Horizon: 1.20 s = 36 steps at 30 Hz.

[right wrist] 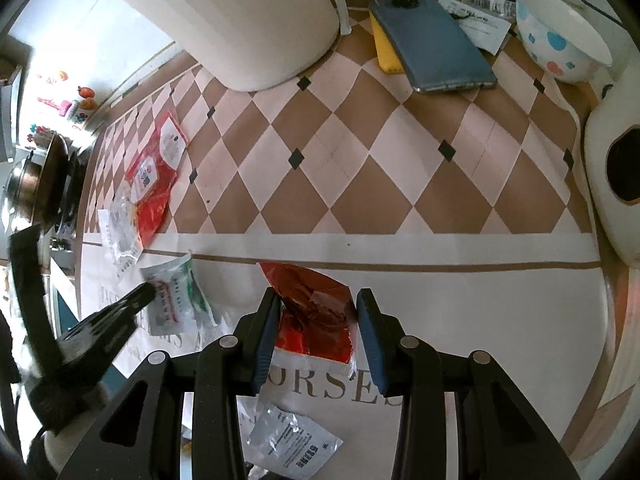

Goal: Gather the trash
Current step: 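Grasp the red wrapper with the right gripper while the left grasps the white sachet, then carry the red wrapper and white sachet toward the bin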

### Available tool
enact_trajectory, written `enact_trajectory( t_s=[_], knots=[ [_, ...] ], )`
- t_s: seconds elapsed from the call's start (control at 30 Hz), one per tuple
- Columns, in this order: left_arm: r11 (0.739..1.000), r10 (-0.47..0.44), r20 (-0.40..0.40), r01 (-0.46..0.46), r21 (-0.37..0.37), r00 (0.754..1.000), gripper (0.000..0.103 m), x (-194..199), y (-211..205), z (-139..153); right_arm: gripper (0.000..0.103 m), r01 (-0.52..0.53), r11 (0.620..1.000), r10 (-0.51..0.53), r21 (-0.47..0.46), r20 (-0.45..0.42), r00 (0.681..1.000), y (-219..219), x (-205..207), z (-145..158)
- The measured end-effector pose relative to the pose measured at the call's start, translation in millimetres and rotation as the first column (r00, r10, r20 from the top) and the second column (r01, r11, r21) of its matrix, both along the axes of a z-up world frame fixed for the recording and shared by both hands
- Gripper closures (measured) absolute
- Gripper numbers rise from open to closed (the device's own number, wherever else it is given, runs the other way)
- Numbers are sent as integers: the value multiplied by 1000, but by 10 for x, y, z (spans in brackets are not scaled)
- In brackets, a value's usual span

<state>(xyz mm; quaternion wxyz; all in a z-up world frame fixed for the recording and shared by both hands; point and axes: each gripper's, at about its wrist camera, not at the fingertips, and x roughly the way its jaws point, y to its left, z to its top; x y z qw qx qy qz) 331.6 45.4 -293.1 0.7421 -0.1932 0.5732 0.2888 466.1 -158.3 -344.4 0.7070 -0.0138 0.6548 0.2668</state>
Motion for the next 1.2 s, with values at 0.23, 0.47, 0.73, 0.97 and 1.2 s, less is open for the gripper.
enact_trajectory(
  t_s=[0.23,0.47,0.73,0.97,1.2],
  knots=[
    [996,74,95,-79,50,993,103,-555,280,552,62,-17,1000,16,25,17,1000,155,-27,119],
    [977,170,160,-188,101,972,103,-1177,693,809,62,-96,993,93,66,48,995,533,-286,342],
    [924,329,162,-353,149,930,103,-2337,995,899,62,-302,950,295,77,91,951,1370,-1108,536],
    [830,525,145,-542,130,839,103,-3720,1318,631,62,-533,845,526,38,115,842,2199,-2318,501],
    [702,711,46,-712,28,702,103,-5031,1602,-260,63,-722,691,720,-25,105,685,2989,-3704,52]
  ],
)
